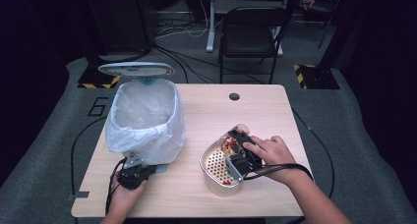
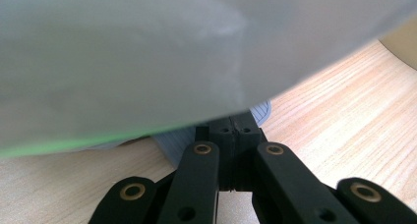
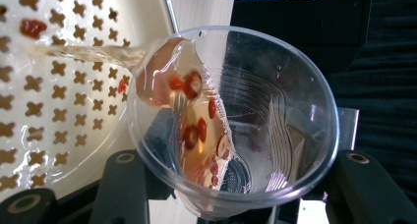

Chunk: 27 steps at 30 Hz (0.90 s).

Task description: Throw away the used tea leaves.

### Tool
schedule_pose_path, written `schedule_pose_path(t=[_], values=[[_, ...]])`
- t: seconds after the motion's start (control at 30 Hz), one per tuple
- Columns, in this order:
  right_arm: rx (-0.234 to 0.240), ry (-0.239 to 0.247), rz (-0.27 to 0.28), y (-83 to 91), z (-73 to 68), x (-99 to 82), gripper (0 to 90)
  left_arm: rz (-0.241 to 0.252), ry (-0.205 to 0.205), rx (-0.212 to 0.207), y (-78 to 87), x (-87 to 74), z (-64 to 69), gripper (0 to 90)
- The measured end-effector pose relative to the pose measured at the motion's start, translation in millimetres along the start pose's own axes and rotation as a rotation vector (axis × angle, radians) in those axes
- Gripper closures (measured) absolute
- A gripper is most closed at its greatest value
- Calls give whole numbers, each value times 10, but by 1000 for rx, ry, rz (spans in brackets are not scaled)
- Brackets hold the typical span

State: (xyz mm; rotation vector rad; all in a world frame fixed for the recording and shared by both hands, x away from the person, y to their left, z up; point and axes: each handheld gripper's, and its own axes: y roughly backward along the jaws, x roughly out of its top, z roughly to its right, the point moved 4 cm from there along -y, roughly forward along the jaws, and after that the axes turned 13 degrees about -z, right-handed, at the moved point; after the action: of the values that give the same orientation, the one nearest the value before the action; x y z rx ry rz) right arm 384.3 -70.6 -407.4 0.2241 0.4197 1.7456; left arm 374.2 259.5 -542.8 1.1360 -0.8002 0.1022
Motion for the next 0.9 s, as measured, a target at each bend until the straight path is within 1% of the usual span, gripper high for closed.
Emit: schedule_pose_path(t=[0.03,0.07,0.1,0.13,0.17,0.2,0.23,0.27,0.3,0.33,0.37,0.4,0.43,0.47,0.5,0.53,0.57,0.6,0.63,0.67,0.7,0.73,0.77,0.8,0.83,0.87,0.9], values=[[-2,5,-6,2,-14,0,461,0,0,0,0,0,1,900],[-12,12,-10,3,-22,-2,461,-3,-19,-7,1,2,-7,900],[-21,29,-9,5,-7,4,461,1,1,0,-1,0,1,900],[-18,33,-9,4,-9,4,462,1,1,0,0,0,1,900],[-29,39,-9,7,-3,3,461,-5,-23,-6,2,2,-10,900],[-35,44,-11,7,0,2,462,-6,-23,-7,3,1,-10,900],[-32,31,-16,6,-22,-3,462,-5,-23,-9,2,2,-9,900],[-37,32,-18,8,-24,-2,462,-5,-22,-6,3,2,-10,900],[-44,64,-14,5,-6,6,461,-5,-23,-6,3,1,-11,900],[-50,70,-19,6,-9,11,462,0,0,0,0,0,0,900],[-56,66,-30,9,-28,10,462,-5,-23,-6,3,1,-10,900],[-58,82,-31,7,-26,15,462,-3,-19,-6,1,2,-7,900],[-72,95,-36,10,-31,22,462,-6,-24,-7,3,1,-10,900],[-76,115,-34,8,-25,30,462,-5,-22,-7,3,1,-11,900],[-93,126,-43,6,-34,32,462,-5,-23,-7,3,1,-10,900],[-91,135,-47,3,-43,33,462,-4,-20,-6,2,1,-8,900],[-105,156,-52,4,-44,41,462,-5,-21,-6,3,1,-9,900],[-106,170,-54,2,-50,46,463,-6,-24,-6,3,1,-11,900],[-122,163,-63,8,-59,44,462,-1,-3,0,1,0,-2,900],[-116,188,-59,1,-54,53,463,0,-1,0,0,0,-1,900],[-123,200,-60,2,-52,58,463,-1,-3,0,1,0,-2,900],[-142,207,-64,3,-52,57,463,-4,-20,-6,2,1,-9,900],[-155,220,-70,7,-48,56,463,-1,-5,-1,1,0,-3,900],[-161,230,-77,-1,-55,54,463,0,1,0,0,0,0,900],[-174,239,-78,0,-58,52,463,-6,-23,-6,3,1,-11,900],[-162,237,-85,1,-72,44,463,0,0,0,0,0,0,900],[-176,271,-84,-1,-54,55,463,-1,-4,0,1,0,-3,900]])
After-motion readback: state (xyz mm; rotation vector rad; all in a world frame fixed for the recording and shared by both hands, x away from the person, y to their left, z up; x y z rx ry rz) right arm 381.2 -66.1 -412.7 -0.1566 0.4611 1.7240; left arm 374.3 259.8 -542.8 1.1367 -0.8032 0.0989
